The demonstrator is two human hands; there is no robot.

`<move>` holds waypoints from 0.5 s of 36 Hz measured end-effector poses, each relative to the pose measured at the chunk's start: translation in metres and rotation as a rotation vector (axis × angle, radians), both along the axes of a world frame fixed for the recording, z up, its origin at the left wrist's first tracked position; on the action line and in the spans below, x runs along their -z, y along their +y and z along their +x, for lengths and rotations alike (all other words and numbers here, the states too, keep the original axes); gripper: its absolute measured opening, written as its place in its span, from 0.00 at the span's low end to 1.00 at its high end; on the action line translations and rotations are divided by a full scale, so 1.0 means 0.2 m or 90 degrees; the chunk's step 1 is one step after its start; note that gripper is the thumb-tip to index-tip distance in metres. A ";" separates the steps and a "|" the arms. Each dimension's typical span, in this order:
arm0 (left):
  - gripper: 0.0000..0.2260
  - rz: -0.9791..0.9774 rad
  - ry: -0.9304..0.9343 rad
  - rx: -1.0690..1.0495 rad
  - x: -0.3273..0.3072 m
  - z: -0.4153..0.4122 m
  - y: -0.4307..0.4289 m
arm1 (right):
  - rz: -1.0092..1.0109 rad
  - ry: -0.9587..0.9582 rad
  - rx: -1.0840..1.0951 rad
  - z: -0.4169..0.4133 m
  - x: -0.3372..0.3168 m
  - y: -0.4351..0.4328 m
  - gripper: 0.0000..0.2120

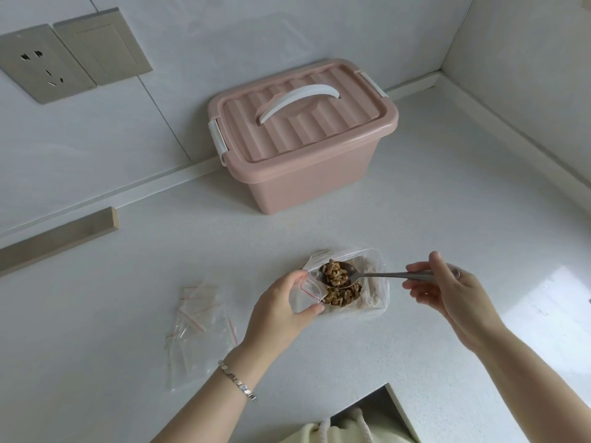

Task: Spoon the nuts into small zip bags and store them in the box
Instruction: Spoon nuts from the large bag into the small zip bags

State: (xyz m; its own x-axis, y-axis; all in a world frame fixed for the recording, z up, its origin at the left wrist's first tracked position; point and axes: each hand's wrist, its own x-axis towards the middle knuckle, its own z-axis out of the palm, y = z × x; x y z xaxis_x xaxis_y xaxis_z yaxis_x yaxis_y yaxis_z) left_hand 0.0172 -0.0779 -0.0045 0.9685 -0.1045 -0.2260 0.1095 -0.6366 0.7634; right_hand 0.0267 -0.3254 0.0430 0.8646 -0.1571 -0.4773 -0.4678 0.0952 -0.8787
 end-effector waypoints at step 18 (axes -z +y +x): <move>0.22 -0.026 -0.019 0.004 0.09 -0.07 0.01 | -0.441 -0.243 -0.300 -0.05 -0.12 0.36 0.21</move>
